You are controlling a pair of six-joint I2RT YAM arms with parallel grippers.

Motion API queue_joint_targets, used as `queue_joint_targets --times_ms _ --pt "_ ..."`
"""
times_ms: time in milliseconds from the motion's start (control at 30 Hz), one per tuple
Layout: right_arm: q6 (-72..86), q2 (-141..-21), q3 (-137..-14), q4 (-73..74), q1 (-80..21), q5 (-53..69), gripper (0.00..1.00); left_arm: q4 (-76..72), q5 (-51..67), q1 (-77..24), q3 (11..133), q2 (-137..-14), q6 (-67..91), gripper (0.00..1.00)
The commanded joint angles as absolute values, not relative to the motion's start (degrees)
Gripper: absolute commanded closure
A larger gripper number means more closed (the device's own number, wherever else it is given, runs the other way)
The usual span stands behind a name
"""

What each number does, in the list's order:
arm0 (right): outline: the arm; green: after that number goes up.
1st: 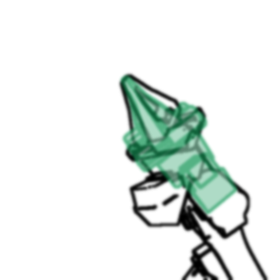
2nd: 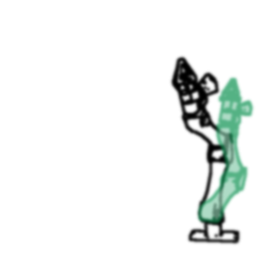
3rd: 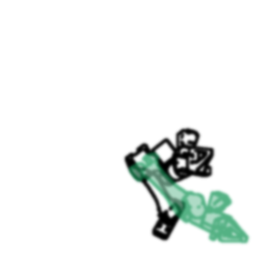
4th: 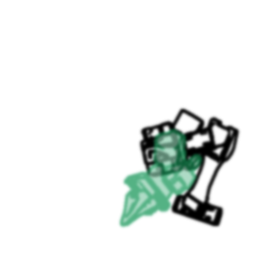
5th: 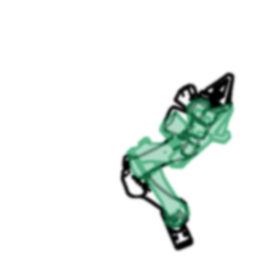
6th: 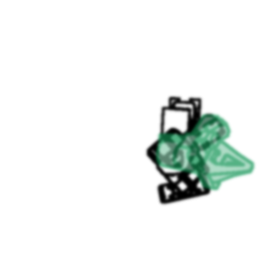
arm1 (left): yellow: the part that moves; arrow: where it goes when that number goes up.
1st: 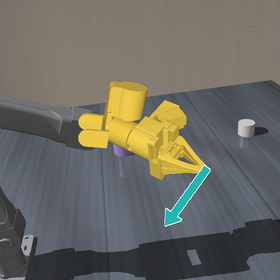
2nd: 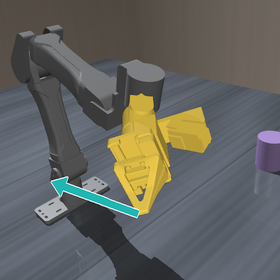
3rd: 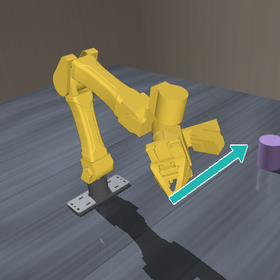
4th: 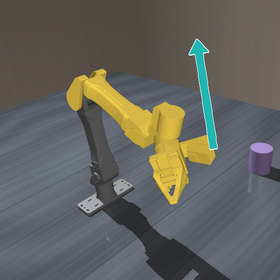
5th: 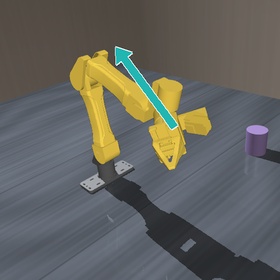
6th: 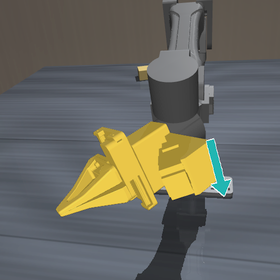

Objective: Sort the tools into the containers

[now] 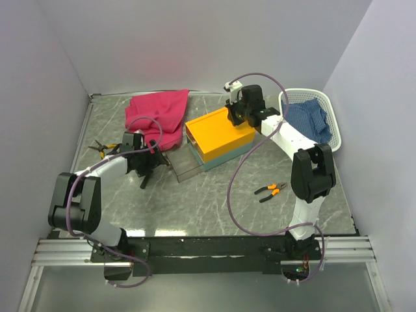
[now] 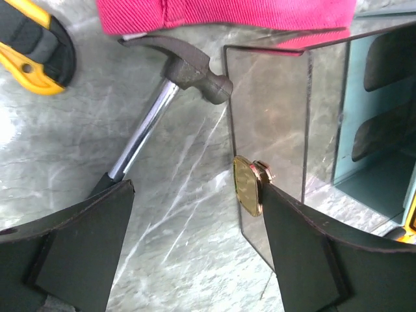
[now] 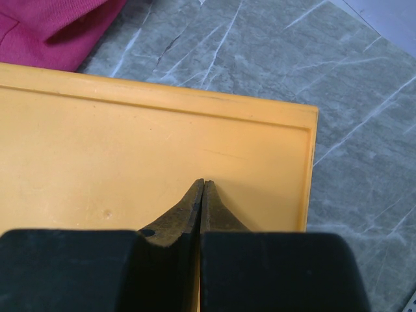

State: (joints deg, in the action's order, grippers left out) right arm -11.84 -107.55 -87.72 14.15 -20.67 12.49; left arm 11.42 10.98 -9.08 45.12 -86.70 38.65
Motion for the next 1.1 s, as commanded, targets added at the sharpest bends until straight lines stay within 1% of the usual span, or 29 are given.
queue_joint_targets --times_ms 0,167,267,367,467,500,533,600,633,700,767,800,867,967,1067 --pt "-11.34 -109.34 -85.52 24.52 -21.62 12.66 1.0 11.34 13.44 -8.17 46.83 -82.63 35.16 0.14" --pt "-11.69 -109.42 -85.87 24.61 -21.62 11.95 1.0 15.1 16.26 -8.17 54.39 -79.72 29.02 0.14" --pt "-11.69 -109.42 -86.04 24.7 -21.62 11.78 1.0 18.09 14.6 -8.0 59.75 -77.52 21.56 0.15" --pt "-11.86 -109.16 -86.22 24.79 -21.62 11.43 1.0 20.56 12.48 -6.95 61.34 -75.94 8.49 0.16" --pt "-11.69 -108.02 -86.31 24.79 -21.62 11.34 1.0 23.81 15.73 -3.88 61.35 -75.5 -2.58 0.14" --pt "-11.69 -107.67 -86.31 24.61 -21.62 11.08 1.0 23.47 14.69 -3.17 61.17 -75.76 -3.42 0.14" --pt "-11.6 -107.14 -86.22 24.35 -21.62 10.81 1.0 23.9 10.15 -2.47 61.26 -76.46 -3.69 0.15" --pt "-11.25 -105.48 -86.31 23.73 -21.71 10.29 0.87 25.92 8.97 -0.18 64.15 -80.74 -2.47 0.18" --pt "-11.16 -105.03 -86.4 23.47 -21.62 10.2 0.74 28.8 7.83 1.39 65.47 -82.77 -1.94 0.2" --pt "-10.9 -103.89 -86.48 23.38 -21.71 10.19 0.6 32.15 5.46 2.63 70.21 -89.25 -0.36 0.2" --pt "-10.9 -103.1 -86.31 23.38 -21.88 10.28 0.57 37.95 4.66 3.68 75.64 -93.93 3.85 0.21" --pt "-10.9 -102.92 -86.13 23.38 -21.8 10.46 0.55 39.19 5.18 4.04 77.07 -97.61 4.91 0.21" --pt "-10.9 -102.48 -85.35 23.12 -21.8 10.46 0.55 40.86 7.46 4.39 79.35 -100.1 7.8 0.21" --pt "-11.16 -102.04 -84.55 23.2 -21.8 10.46 0.54 39.47 8.7 4.13 79.63 -102.21 10.27 0.21" --pt "-11.69 -101.69 -84.11 23.38 -21.8 10.11 0.54 40.07 5.98 4.04 80.24 -104.76 11.86 0.22"
